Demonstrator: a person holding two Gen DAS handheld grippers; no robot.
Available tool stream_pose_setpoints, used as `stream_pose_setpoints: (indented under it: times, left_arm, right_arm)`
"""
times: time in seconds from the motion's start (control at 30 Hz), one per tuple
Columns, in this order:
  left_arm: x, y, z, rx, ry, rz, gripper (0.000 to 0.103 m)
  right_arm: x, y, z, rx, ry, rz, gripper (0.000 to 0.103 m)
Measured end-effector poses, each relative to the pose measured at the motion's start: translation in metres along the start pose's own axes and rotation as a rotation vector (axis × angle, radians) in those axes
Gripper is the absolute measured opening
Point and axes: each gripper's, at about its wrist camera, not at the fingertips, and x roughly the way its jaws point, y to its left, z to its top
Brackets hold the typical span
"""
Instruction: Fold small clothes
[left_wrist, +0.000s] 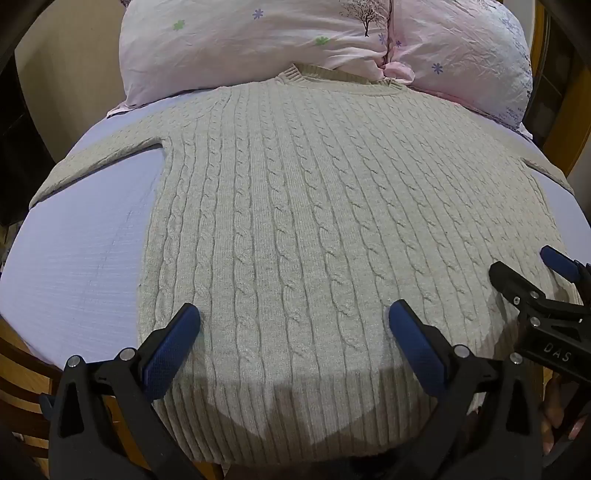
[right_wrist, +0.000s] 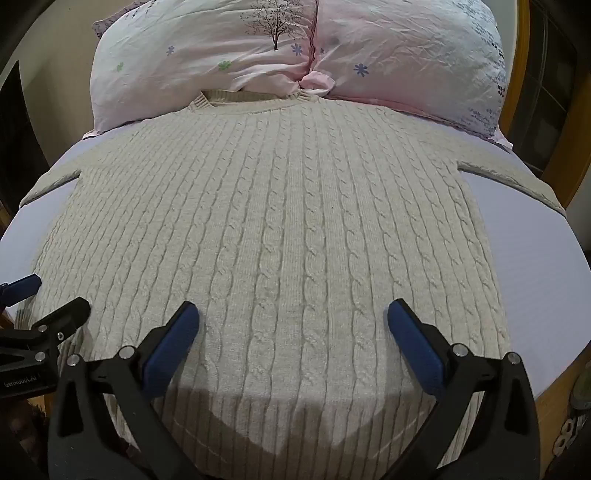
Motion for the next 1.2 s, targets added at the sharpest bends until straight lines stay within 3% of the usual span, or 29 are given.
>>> stream_pose_setpoints:
  times: [1.2]
  left_arm:
    - [-0.0003,0.0000,0.0000,0.001,-0.007,0.001,0.102]
  right_arm:
    - [-0.0008,-0.0013,-0.0008,-0.001,-0.006,0.000,0.101]
